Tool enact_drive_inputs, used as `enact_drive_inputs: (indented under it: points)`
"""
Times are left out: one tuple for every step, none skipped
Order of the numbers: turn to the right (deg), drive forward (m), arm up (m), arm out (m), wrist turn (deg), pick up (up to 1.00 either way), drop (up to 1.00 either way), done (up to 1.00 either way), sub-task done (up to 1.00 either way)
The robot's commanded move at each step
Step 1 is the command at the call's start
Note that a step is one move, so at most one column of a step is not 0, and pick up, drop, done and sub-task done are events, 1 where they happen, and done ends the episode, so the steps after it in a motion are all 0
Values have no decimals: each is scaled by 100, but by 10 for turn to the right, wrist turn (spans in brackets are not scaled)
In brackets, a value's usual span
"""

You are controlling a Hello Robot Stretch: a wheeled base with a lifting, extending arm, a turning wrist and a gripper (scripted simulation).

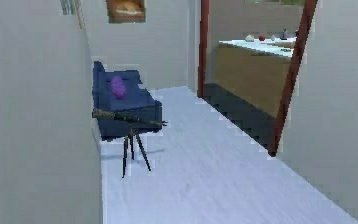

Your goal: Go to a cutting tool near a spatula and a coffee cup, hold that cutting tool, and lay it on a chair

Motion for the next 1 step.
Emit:
enact_drive_inputs:
  points:
    - [450, 0, 0, 0, 0, 0, 0, 0, 0]
